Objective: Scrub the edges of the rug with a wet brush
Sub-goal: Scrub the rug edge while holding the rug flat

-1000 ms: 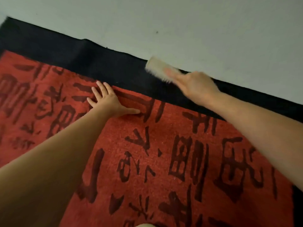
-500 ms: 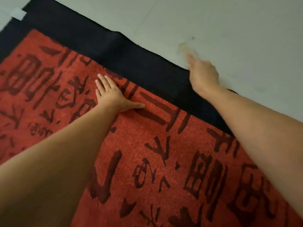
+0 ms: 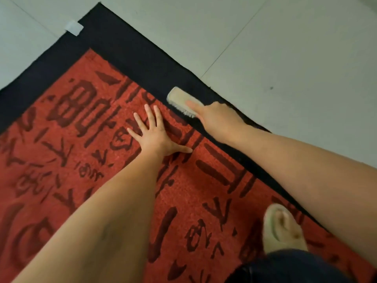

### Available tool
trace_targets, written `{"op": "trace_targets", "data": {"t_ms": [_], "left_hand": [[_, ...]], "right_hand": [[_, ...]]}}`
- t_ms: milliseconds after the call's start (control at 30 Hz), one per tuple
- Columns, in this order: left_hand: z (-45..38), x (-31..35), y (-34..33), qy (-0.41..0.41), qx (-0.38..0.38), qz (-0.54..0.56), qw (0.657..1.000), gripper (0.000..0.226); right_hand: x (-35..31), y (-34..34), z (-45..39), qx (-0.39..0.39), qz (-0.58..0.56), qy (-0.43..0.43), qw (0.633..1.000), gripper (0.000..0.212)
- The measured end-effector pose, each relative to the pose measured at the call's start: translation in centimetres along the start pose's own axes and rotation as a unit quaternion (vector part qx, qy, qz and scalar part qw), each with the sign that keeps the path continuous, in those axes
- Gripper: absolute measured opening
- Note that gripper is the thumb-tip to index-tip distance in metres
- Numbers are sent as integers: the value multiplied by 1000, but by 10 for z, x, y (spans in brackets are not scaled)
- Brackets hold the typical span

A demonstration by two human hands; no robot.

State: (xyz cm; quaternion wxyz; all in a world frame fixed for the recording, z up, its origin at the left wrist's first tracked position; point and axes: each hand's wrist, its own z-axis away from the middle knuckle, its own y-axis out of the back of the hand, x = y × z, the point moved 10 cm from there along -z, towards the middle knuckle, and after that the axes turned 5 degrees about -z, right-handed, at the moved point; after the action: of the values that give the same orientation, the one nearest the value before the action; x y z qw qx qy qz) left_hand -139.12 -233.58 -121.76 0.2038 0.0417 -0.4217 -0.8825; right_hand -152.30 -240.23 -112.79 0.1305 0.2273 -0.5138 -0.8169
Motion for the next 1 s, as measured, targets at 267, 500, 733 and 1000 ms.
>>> {"op": "trace_targets", "data": {"t_ms": [267, 500, 733, 1000], "left_hand": [[-17, -7, 6, -9, 54, 33, 998, 158], [-95, -99, 95, 132, 31, 109, 985, 163], [-110, -112, 94, 126, 5, 97, 987, 171], [-115, -118, 94, 126, 15, 105, 986, 172]], "right_hand": [[14, -17, -93, -4, -65, 47, 997, 47], [-50, 6, -172, 56, -122, 111, 985, 45], [-53, 46, -254, 125, -86, 17, 988, 48], [-129, 40, -295, 114, -40, 100, 988, 48]]}}
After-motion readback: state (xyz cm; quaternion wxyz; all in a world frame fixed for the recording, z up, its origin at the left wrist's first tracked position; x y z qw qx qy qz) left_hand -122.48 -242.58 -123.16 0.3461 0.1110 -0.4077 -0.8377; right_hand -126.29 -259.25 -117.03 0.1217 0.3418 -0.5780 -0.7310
